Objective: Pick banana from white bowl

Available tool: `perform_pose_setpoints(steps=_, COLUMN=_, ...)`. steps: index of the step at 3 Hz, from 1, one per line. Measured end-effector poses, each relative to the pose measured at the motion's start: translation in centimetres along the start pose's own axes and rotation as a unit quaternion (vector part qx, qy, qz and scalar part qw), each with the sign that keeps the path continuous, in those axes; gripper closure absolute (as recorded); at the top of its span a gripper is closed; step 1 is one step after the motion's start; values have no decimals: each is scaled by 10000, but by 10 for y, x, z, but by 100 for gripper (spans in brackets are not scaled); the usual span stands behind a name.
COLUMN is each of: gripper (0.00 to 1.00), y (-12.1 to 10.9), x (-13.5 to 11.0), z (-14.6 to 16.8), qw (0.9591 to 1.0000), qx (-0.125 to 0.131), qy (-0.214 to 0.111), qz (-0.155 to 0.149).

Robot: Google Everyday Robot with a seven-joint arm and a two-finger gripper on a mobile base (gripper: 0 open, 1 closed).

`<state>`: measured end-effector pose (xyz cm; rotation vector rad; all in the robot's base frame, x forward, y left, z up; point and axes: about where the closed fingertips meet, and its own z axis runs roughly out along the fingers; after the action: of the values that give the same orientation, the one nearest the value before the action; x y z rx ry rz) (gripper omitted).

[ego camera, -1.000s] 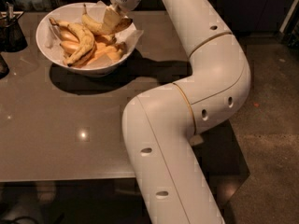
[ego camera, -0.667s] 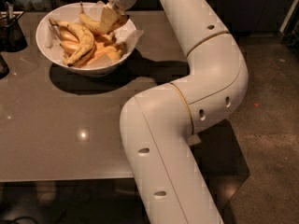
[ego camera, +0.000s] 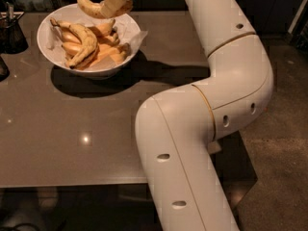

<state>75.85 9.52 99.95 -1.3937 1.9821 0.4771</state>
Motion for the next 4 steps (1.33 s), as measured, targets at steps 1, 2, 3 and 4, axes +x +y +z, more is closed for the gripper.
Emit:
perform_pose_setpoints(steps=1, gripper=100, y=0, x=0, z=0, qw=10000, qx=-4, qy=-5, qz=0)
perform_pose_setpoints(steps=2, gripper=100, y=4, x=-4, z=-3, qw=9999, qx=-71, qy=-91, qz=-21)
perform_pose_setpoints(steps=3, gripper=100, y=23, x=-9, z=-25, qw=9987, qx=-352, qy=-218, qz=308)
perform_pose_setpoints(steps=4, gripper=100, y=42, x=-14, z=-51, qw=9955, qx=-564, qy=-294, qz=697)
